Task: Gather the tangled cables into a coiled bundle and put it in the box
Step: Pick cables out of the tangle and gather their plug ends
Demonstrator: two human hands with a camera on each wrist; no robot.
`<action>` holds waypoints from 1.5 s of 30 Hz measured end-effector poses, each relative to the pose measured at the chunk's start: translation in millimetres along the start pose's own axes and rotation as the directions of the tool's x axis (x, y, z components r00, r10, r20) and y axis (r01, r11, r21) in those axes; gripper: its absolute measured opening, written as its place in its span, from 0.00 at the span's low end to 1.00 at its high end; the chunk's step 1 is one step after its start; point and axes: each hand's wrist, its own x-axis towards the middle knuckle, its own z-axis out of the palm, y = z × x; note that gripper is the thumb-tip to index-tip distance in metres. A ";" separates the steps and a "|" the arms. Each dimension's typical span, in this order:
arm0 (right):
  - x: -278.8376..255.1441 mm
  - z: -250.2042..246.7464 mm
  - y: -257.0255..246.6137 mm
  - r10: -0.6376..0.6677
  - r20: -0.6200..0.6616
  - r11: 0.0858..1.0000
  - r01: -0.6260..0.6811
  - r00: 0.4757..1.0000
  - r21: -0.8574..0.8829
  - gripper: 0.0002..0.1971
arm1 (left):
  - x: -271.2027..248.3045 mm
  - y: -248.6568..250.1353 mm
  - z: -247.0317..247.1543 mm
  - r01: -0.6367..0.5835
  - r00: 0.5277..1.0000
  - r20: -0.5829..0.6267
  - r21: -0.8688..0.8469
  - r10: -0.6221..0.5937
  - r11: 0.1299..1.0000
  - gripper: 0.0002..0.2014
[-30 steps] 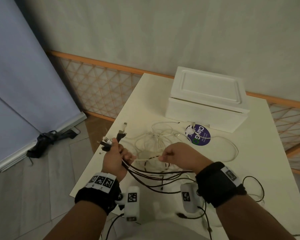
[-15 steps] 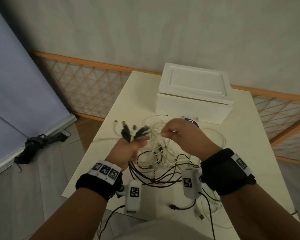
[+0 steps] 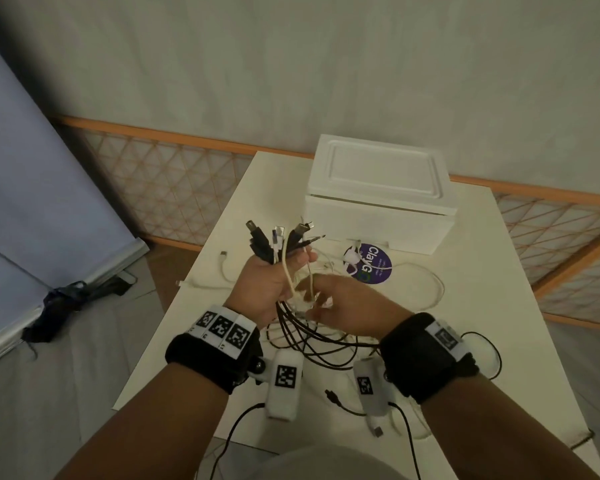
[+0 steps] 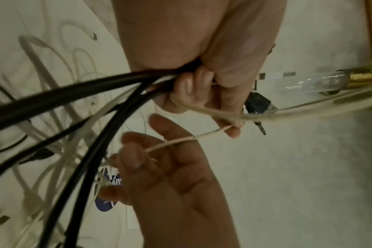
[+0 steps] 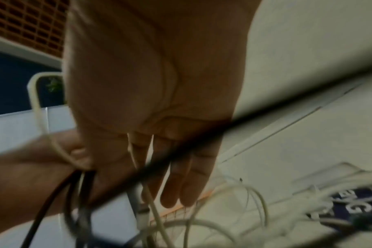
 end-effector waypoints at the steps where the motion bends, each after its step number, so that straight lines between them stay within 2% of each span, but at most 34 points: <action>1: 2.1 3.8 -0.4 -0.002 -0.003 1.000 0.002 1.000 0.002 0.08 | 0.4 0.3 1.3 -0.016 1.000 0.015 -0.003 0.016 1.000 0.03; 2: 4.8 4.1 0.5 0.002 -0.053 0.999 0.001 0.999 0.047 0.05 | 1.7 -2.0 0.5 -0.024 0.999 0.028 0.005 0.024 1.000 0.03; 4: 8.7 -3.7 1.1 0.037 -0.217 0.986 -0.001 0.975 0.167 0.06 | 2.7 -6.7 -5.1 -0.019 0.997 0.079 0.102 0.011 0.995 0.05; 7: 11.3 -27.0 -3.6 0.106 -0.459 0.937 0.066 0.882 0.344 0.06 | 12.6 -28.0 -17.8 0.037 0.981 0.161 0.409 -0.112 0.912 0.13; 9: 12.6 -41.6 -10.3 0.125 -0.549 0.907 0.129 0.826 0.401 0.10 | 23.5 -46.1 -27.6 0.054 0.961 0.191 0.575 -0.199 0.816 0.20; 11: 14.9 -49.8 -12.3 0.116 -0.620 0.858 0.236 0.776 0.456 0.14 | 32.9 -51.1 -30.9 0.048 0.959 0.175 0.676 -0.224 0.735 0.20; 13: 16.0 -53.9 -12.8 0.108 -0.669 0.783 0.352 0.735 0.513 0.17 | 35.0 -39.8 -28.9 0.052 0.973 0.134 0.662 -0.186 0.748 0.16; 15: 16.9 -52.4 -11.8 0.131 -0.683 0.753 0.376 0.719 0.540 0.14 | 37.8 -31.0 -26.7 0.061 0.990 0.066 0.592 -0.124 0.804 0.07; 16: 18.1 -50.4 -9.6 0.154 -0.669 0.766 0.340 0.727 0.545 0.13 | 38.9 -27.1 -24.4 0.082 0.994 0.021 0.522 -0.109 0.849 0.02; 17: 20.6 -46.5 -5.2 0.192 -0.626 0.787 0.262 0.756 0.558 0.14 | 39.9 -23.8 -22.1 0.102 0.994 -0.016 0.429 -0.105 0.897 0.04; 18: 23.0 -40.9 -1.5 0.238 -0.541 0.804 0.149 0.807 0.575 0.16 | 41.6 -20.6 -19.9 0.106 0.994 -0.035 0.331 -0.100 0.938 0.06; 20: 27.8 -24.1 4.2 0.251 -0.303 0.825 -0.039 0.919 0.564 0.16 | 47.1 -15.4 -16.0 0.083 0.997 -0.027 0.187 -0.079 0.979 0.05; 21: 30.5 -15.5 6.5 0.216 -0.231 0.866 -0.076 0.949 0.494 0.13 | 49.8 -13.2 -14.9 0.071 0.997 -0.017 0.150 -0.070 0.986 0.04; 23: 33.5 -4.3 6.7 0.142 -0.194 0.941 -0.071 0.971 0.332 0.03 | 52.7 -11.2 -12.7 0.049 0.999 -0.006 0.136 -0.049 0.990 0.03; 24: 34.6 -2.5 6.3 0.119 -0.189 0.946 -0.053 0.975 0.320 0.01 | 53.4 -11.4 -12.3 0.044 0.999 0.000 0.135 -0.044 0.990 0.03; 26: 34.6 -6.3 5.4 0.090 -0.228 0.932 -0.002 0.969 0.363 0.06 | 53.3 -13.6 -15.0 0.050 0.999 0.011 0.115 -0.052 0.992 0.04; 27: 34.9 -11.7 5.7 0.095 -0.288 0.916 0.030 0.953 0.400 0.08 | 52.9 -14.5 -17.3 0.065 0.998 0.009 0.110 -0.067 0.992 0.05; 30: 29.5 -38.4 7.4 0.190 -0.495 0.792 0.165 0.848 0.587 0.17 | 51.3 -24.0 -25.0 0.152 0.988 0.011 0.142 -0.155 0.978 0.05; 32: 24.9 -57.7 5.7 0.249 -0.561 0.732 0.226 0.789 0.643 0.15 | 50.9 -33.2 -31.0 0.189 0.978 0.054 0.192 -0.203 0.963 0.10; 34: 20.1 -69.7 3.9 0.259 -0.607 0.758 0.232 0.751 0.610 0.13 | 52.9 -46.2 -37.8 0.221 0.968 0.042 0.320 -0.247 0.921 0.15; 36: 13.7 -74.5 8.0 0.190 -0.681 0.899 0.152 0.708 0.410 0.11 | 53.4 -57.1 -44.3 0.269 0.958 -0.025 0.434 -0.287 0.860 0.14; 37: 9.9 -75.7 14.4 0.131 -0.695 0.965 0.071 0.707 0.254 0.09 | 53.6 -61.2 -48.5 0.296 0.953 -0.067 0.427 -0.297 0.855 0.12; 38: 5.4 -76.8 22.7 0.088 -0.679 0.995 -0.034 0.728 0.092 0.09 | 53.7 -63.5 -52.9 0.327 0.945 -0.118 0.373 -0.305 0.868 0.09; 40: -7.4 -77.1 46.9 0.121 -0.603 0.958 -0.252 0.788 -0.137 0.10 | 56.3 -65.7 -64.2 0.370 0.920 -0.214 0.204 -0.328 0.906 0.06; 41: -15.1 -76.4 58.9 0.157 -0.606 0.918 -0.341 0.780 -0.201 0.09 | 57.4 -65.5 -70.2 0.379 0.908 -0.245 0.130 -0.340 0.916 0.09; 43: -32.4 -78.5 78.9 0.199 -0.702 0.855 -0.472 0.684 -0.218 0.08 | 56.6 -63.3 -80.4 0.376 0.888 -0.293 0.016 -0.355 0.927 0.16; 45: -48.3 -87.6 88.2 0.211 -0.793 0.852 -0.505 0.571 -0.137 0.08 | 54.2 -62.0 -90.5 0.358 0.869 -0.352 -0.040 -0.349 0.933 0.18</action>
